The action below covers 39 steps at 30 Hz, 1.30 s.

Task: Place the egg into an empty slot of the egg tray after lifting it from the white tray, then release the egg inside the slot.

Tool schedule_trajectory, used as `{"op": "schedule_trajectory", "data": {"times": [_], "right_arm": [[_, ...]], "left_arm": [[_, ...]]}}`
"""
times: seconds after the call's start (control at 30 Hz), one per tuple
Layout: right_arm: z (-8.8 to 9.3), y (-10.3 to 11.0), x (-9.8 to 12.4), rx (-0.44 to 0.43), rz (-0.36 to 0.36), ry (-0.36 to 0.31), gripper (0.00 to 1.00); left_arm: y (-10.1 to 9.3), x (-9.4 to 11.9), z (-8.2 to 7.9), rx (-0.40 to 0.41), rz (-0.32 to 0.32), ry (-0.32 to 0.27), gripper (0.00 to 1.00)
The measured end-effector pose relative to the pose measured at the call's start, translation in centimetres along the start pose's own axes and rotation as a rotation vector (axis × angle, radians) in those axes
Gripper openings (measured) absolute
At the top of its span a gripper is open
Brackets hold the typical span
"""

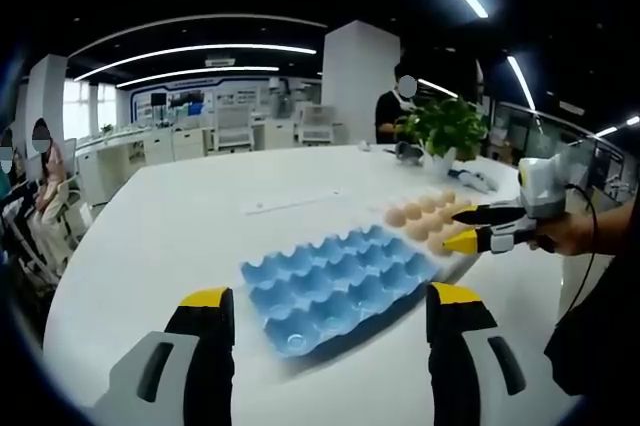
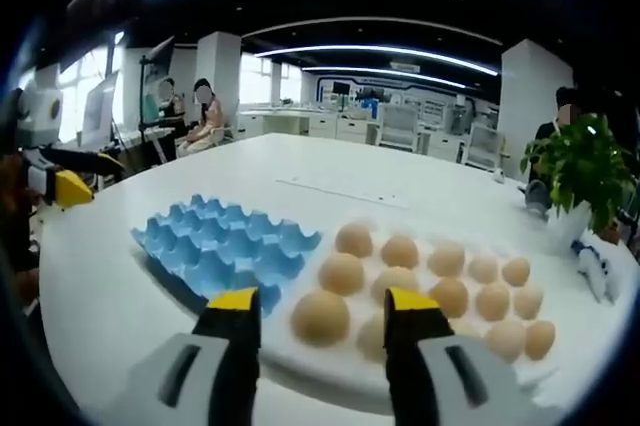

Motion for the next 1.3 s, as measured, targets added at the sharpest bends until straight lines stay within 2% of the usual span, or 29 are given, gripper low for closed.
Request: {"op": "schedule_trajectory", "data": {"times": [0.13, 0.23, 0.27, 0.47, 0.5, 0.53, 0.57, 0.63, 0.77, 0.83, 0.97, 1.07, 1.13, 1.23, 1.3], "right_arm": [[0.2, -0.3, -0.3, 0.013, 0.002, 0.019, 0.4], [0.1, -0.4, -0.6, 0.036, -0.007, 0.027, 0.38], [0.2, -0.4, -0.9, 0.072, -0.013, 0.04, 0.37], [1.4, 0.0, -1.9, 0.125, -0.041, 0.124, 0.31], [1.5, 0.2, -2.0, 0.173, -0.06, 0.134, 0.3], [1.7, 0.3, -2.0, 0.151, -0.053, 0.153, 0.29], [2.0, 0.5, -2.2, 0.188, -0.068, 0.181, 0.28], [1.8, 0.5, -2.4, 0.187, -0.063, 0.18, 0.27], [1.7, 0.6, -2.6, 0.25, -0.115, 0.23, 0.28], [1.6, 0.5, -2.7, 0.263, -0.131, 0.25, 0.28], [1.6, 0.5, -2.8, 0.267, -0.144, 0.28, 0.28], [1.7, 0.5, -2.9, 0.244, -0.13, 0.314, 0.27], [1.7, 0.7, -2.8, 0.262, -0.117, 0.314, 0.27], [1.7, 0.5, -2.6, 0.242, -0.117, 0.296, 0.27], [1.6, 0.5, -2.5, 0.248, -0.118, 0.285, 0.26]], "left_arm": [[-0.2, -0.1, -0.2, -0.011, 0.006, -0.001, 0.78], [-0.2, -0.1, -0.3, -0.014, 0.006, -0.004, 0.78], [-0.2, -0.1, -0.3, -0.016, 0.005, -0.003, 0.78], [-0.3, 0.0, -0.3, -0.017, 0.004, -0.002, 0.77], [-0.3, 0.0, -0.3, -0.016, 0.004, -0.003, 0.77], [-0.3, 0.0, -0.3, -0.016, 0.003, -0.003, 0.77], [-0.2, 0.0, -0.2, -0.014, 0.002, -0.002, 0.77], [-0.2, 0.0, -0.1, -0.007, 0.001, 0.006, 0.78], [0.0, -0.1, 0.9, 0.067, 0.001, 0.053, 0.8], [0.2, -0.3, 1.0, 0.071, -0.007, 0.055, 0.8], [0.5, -0.4, 1.1, 0.062, -0.037, 0.054, 0.78], [0.9, -0.6, 1.1, 0.097, -0.061, 0.052, 0.76], [1.3, -0.6, 1.4, 0.146, -0.08, 0.063, 0.74], [1.9, -0.7, 1.3, 0.216, -0.102, 0.053, 0.71], [2.0, -0.7, 1.2, 0.215, -0.11, 0.051, 0.71]]}}
Point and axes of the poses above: the point that each gripper's makers call its tool centre point, and the gripper's own axes: x roughly backward along the fingers, y roughly to its left, z roughly out of its underside, the point moved 2 cm from there along x, roughly backward along the fingers, and after that the axes turned 5 degrees about y, right-handed, at the moved point
